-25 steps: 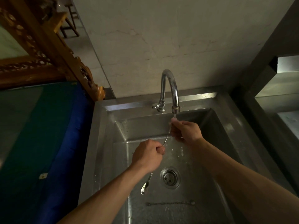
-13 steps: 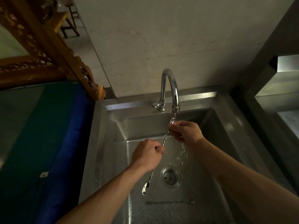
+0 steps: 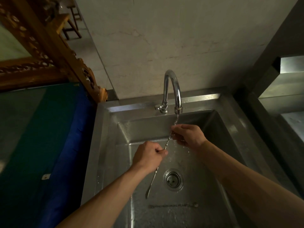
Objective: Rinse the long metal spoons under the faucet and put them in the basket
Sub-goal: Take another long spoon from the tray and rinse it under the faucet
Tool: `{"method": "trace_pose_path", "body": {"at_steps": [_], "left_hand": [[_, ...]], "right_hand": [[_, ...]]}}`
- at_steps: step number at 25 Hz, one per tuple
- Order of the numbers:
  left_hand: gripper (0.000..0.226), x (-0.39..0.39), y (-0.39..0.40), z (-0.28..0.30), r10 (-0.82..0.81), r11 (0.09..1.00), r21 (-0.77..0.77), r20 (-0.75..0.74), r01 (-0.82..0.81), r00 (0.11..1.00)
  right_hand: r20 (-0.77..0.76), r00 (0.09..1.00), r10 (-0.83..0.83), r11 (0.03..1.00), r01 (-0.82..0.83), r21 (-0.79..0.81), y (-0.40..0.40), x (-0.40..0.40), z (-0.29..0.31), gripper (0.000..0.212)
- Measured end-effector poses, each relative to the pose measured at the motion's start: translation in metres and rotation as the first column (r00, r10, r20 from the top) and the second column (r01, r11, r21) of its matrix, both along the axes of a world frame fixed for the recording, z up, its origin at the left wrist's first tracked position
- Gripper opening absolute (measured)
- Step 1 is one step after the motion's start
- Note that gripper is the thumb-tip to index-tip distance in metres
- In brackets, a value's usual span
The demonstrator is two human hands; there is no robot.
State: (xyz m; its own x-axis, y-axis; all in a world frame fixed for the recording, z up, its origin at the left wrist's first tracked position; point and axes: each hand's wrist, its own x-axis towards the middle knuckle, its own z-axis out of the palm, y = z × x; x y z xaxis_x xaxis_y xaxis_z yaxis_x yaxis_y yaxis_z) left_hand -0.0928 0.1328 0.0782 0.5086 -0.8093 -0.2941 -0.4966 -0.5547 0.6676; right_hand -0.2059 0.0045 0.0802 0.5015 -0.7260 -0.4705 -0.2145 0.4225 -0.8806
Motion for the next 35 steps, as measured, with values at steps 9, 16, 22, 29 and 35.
{"method": "trace_pose_path", "body": {"at_steps": [9, 16, 22, 29, 35], "left_hand": [[0.031, 0.0, -0.002, -0.003, 0.042, 0.999, -0.031, -0.029, -0.043, 0.999], [0.03, 0.0, -0.006, -0.002, 0.046, 0.998, -0.03, -0.002, -0.046, 0.999], [0.031, -0.005, -0.009, -0.001, 0.041, 0.998, -0.038, -0.007, -0.041, 0.999], [0.03, -0.009, -0.011, 0.0, 0.056, 0.998, -0.022, -0.009, -0.056, 0.998], [0.027, -0.007, -0.009, -0.001, 0.043, 0.999, -0.031, -0.023, -0.044, 0.999]], "right_hand": [[0.031, 0.997, 0.071, 0.997, -0.072, 0.025, -0.008, 0.0, -0.004, 0.01], [0.098, 0.994, 0.055, 0.996, -0.062, 0.071, -0.011, -0.001, -0.003, 0.018], [0.062, 0.996, -0.062, 0.993, 0.056, 0.104, -0.011, -0.001, 0.003, 0.023], [0.149, 0.984, -0.093, 0.991, 0.078, 0.108, -0.009, 0.001, 0.005, 0.021], [0.07, 0.99, -0.124, 0.987, 0.116, 0.108, -0.005, 0.005, 0.009, 0.019]]}}
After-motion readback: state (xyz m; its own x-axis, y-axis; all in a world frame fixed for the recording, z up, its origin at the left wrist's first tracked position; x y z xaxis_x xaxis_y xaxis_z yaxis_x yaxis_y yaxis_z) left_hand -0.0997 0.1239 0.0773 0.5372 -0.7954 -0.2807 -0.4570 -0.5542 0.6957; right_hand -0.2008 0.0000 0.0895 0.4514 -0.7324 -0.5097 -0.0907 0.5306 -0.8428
